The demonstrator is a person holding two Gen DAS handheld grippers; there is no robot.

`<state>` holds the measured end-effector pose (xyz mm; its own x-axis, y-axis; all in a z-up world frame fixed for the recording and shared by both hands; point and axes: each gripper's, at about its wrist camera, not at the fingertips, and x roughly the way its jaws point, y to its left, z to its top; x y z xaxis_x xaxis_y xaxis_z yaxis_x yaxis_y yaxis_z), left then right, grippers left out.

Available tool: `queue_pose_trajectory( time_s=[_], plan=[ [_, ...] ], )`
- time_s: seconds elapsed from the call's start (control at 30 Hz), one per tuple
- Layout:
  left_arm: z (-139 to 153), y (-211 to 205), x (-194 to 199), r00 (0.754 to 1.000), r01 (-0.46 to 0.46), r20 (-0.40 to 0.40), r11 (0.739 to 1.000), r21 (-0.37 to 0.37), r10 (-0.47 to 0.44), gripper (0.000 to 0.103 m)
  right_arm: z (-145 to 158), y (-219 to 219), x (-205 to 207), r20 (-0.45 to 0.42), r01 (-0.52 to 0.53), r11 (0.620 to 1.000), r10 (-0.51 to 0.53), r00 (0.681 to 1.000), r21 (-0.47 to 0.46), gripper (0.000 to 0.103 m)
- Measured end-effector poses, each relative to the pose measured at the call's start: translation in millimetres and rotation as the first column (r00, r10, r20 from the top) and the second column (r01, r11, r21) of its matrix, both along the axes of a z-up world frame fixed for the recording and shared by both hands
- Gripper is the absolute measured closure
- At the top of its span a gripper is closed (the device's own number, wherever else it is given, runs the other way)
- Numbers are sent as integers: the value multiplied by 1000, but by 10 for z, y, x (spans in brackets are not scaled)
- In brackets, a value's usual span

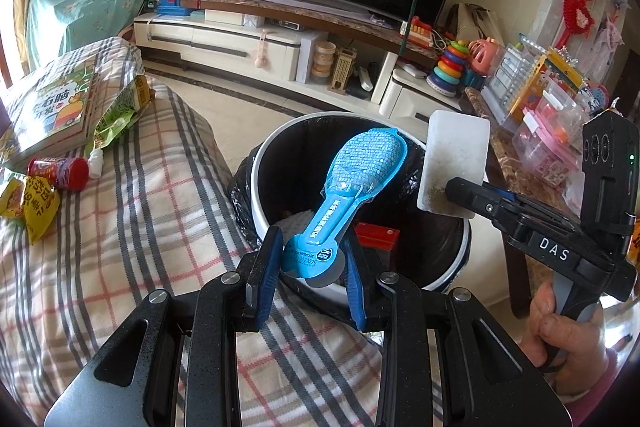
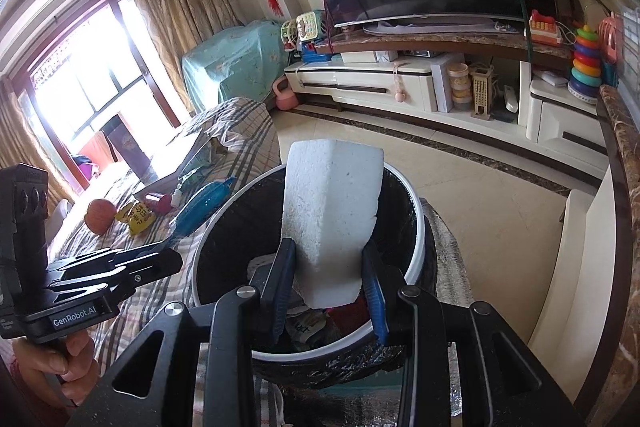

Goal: Collect trash
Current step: 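Carry the blue brush and foam block with both tools over the black bin, then open both tools to drop the blue brush and foam block into the bin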

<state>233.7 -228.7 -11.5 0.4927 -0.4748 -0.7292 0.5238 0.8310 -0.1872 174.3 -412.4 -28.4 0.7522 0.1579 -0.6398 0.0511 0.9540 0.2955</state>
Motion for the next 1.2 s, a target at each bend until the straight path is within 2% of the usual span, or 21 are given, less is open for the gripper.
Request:
queue_pose_trajectory(
  time_s=[0.77, 0.87, 0.9, 0.93, 1.0, 1.1, 1.2],
  plan=[
    [-34, -144, 150, 1000, 5, -21, 1000, 24, -5, 73, -41, -6, 192, -55, -23, 1000, 21, 998, -20, 66],
    [-33, -125, 153, 1000, -2, -26, 1000, 17, 2, 71, -35, -38, 185, -55, -16, 1000, 16, 998, -8, 63],
    [-31, -119, 154, 1000, -5, -28, 1000, 16, 5, 66, -27, -46, 190, -54, -17, 1000, 16, 998, -3, 60],
    [-29, -105, 150, 1000, -10, -28, 1000, 15, 10, 56, -21, -54, 183, -51, -15, 1000, 16, 999, 3, 52],
    [-16, -73, 137, 1000, -22, -19, 1000, 13, 22, 49, -2, -61, 164, -42, -12, 1000, 13, 999, 10, 43],
    [-14, 15, 109, 999, -41, -23, 999, 6, 41, 43, 31, -52, 133, -32, -11, 1000, 12, 999, 18, 39],
    [-25, 155, 64, 997, -70, -25, 998, -4, 70, 38, 67, -17, 92, -15, -13, 1000, 13, 1000, 28, 27]
  ],
)
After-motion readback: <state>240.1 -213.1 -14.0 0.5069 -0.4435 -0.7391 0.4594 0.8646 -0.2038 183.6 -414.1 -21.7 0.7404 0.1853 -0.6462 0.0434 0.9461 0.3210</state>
